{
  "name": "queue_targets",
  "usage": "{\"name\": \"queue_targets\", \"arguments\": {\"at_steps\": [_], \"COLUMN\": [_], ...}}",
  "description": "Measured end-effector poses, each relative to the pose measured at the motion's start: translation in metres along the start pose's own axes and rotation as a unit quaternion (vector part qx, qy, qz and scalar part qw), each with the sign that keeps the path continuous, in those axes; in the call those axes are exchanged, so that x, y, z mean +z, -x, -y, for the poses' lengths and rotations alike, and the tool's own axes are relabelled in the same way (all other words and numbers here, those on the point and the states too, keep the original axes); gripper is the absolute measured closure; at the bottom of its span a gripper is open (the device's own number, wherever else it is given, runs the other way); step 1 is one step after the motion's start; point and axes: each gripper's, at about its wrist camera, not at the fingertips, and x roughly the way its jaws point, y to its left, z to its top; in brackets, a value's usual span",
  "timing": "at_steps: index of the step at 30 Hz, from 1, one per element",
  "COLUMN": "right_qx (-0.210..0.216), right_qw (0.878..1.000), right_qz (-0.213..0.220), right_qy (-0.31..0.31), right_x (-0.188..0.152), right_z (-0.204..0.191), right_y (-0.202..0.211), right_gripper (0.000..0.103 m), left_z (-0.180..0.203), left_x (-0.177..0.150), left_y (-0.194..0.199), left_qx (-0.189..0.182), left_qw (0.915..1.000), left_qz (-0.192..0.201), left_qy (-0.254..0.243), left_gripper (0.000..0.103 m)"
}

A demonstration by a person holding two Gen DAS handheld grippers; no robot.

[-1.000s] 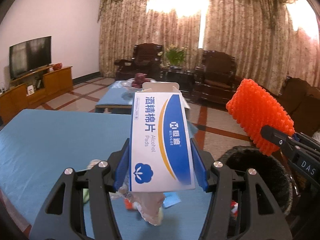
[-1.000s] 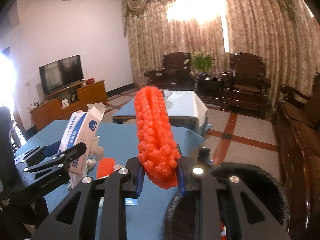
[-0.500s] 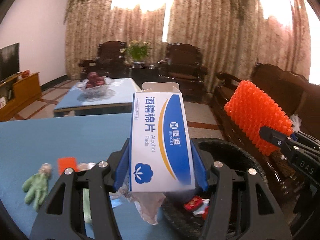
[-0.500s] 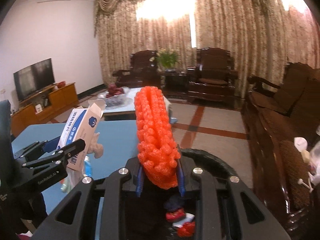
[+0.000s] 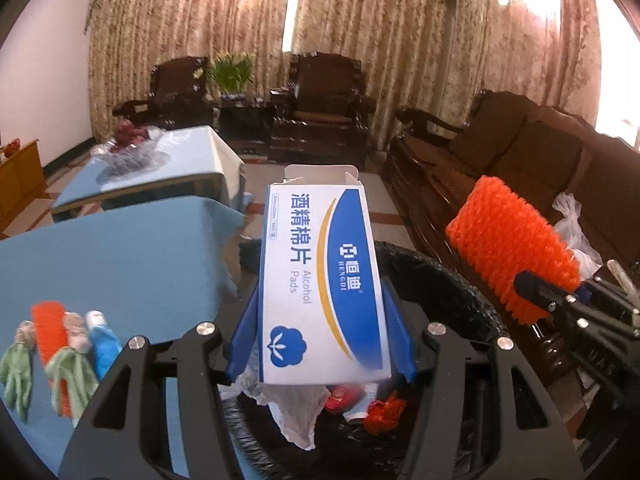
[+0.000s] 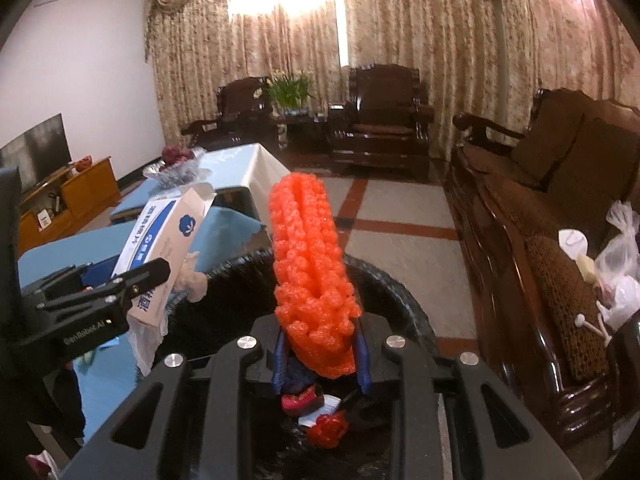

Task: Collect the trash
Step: 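Carry the alcohol pads box and orange scrubber over the bin and release both, then move both open tools to the green gloves on the table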

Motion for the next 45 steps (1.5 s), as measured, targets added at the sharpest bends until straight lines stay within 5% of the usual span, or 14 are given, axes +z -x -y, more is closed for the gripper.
{"name": "queue_targets", "arguments": {"at_steps": [9,19,27,45], "right_qx": [-0.041,-0.005,0.065,0.172], "right_qw": [0.999,1.0,0.997,0.981], "right_qz": [0.0,0.012,0.022,0.009], "right_qy": [-0.014,-0.01,0.029,0.084], "right_x": [-0.024,-0.016,-0.007,-0.025], "right_z": [0.002,-0.03,-0.11,-0.261], "right_y": [0.002,0.006,0.0,-0.043], "right_gripper": [0.007,0.006,0.006,0.006], "left_z": [-0.016,-0.067,-0.128,-0.276], "left_x": [-0.002,-0.005,-0.015,-0.071], "left_y": [0.005,0.05,0.102,0.176], "left_qx": [0.011,0.067,0.128,0.274], "left_qw": [0.9999,0.9974,0.9897,0.955], "left_qz": [-0.007,0.015,0.037,0.033], "left_qy": [0.007,0.022,0.051,0.108], "left_gripper": [0.021,0.012,0.012,0.012]}}
